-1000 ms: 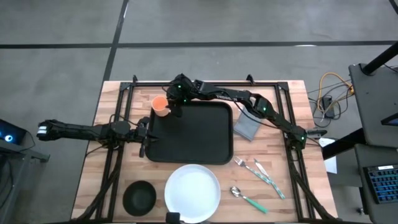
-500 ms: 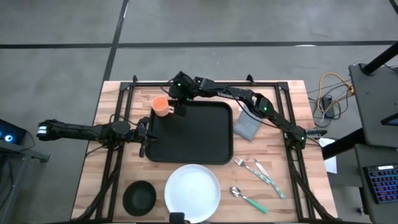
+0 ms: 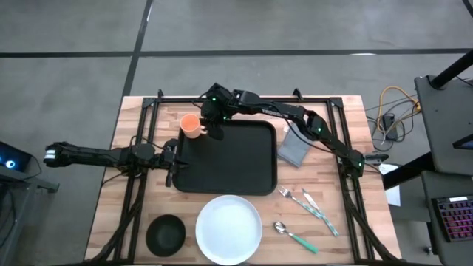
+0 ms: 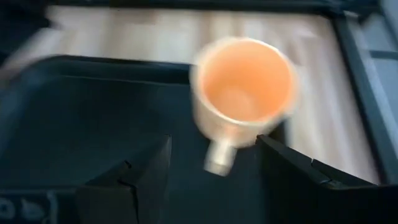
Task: Set up tray
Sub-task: Put the gray napkin on the right of the black tray
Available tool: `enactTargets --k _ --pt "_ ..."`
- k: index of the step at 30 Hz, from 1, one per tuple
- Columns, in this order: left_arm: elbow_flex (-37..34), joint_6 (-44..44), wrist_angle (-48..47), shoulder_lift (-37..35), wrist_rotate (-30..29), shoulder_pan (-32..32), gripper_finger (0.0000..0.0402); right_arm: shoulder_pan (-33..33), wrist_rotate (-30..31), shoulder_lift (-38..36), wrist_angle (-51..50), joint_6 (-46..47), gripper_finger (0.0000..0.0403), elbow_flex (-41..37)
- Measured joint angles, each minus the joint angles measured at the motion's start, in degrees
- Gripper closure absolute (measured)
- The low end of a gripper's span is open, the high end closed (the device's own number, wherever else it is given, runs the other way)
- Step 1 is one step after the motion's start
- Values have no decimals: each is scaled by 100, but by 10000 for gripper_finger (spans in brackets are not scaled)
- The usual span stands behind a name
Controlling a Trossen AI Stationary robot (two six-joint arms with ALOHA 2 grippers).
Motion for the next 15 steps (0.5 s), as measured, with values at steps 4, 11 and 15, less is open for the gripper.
enactTargets --k 4,11,15 --pt "-1 0 0 0 0 0 401 158 -434 -76 -39 1 182 0" --pt "-1 0 0 0 -2 0 401 329 -432 -188 -231 -6 182 0" --pt "-1 0 0 0 -2 0 401 367 -472 -294 -464 -28 182 0"
